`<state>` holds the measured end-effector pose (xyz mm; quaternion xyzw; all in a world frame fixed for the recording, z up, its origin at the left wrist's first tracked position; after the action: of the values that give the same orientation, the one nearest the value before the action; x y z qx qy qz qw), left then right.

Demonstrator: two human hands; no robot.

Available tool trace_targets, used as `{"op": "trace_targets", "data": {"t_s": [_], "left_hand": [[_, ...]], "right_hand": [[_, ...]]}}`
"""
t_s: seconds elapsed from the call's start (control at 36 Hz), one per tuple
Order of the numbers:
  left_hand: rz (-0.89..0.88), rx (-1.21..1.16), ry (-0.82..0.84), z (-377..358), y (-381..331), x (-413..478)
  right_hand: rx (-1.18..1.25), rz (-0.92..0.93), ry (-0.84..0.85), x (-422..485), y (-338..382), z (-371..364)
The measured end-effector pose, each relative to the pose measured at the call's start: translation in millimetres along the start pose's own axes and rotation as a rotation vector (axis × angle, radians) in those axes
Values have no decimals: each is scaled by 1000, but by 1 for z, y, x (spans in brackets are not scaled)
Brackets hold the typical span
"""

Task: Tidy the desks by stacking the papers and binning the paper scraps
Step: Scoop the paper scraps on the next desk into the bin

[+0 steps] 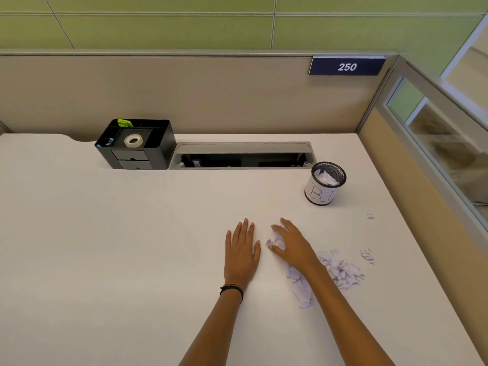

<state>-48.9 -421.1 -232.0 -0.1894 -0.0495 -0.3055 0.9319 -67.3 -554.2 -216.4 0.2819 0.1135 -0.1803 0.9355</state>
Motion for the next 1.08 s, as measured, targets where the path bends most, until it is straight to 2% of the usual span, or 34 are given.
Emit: {"op": "trace_targets", "data": {"t_s": [0.33,0.47,0.67,0.78,0.89,1.0,1.08], "left_hand": [[5,-5,-4,0,0,0],[2,7,3,-1,0,0],[3,8,2,-1,0,1],[6,2,-1,-1,0,1],[2,-3,-5,-1,0,1],[6,4,-5,0,0,0],[6,3,-1,-1,0,0]], "right_hand": [[-12,-38,-105,-20,2,5],[-3,23,-88,-18,2,9],[-39,60,-238,-18,4,26],[-47,53,-251,-9,-2,30],[130,-2,-257,4,-12,54],[437,-21,-361,7,-17,107],[574,-16,-451,14,-21,147]]}}
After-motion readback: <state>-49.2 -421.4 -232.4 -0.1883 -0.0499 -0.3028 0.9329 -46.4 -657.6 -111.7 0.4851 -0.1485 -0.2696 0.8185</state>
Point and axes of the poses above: each hand's wrist, its own x-axis towards the middle knuckle, its own z-axis out of the back of the hand, y = z × x, the point moved 10 cm from there along x, towards the middle knuckle, and after that the axes turned 14 degrees about -z, right-handed, at the moved point
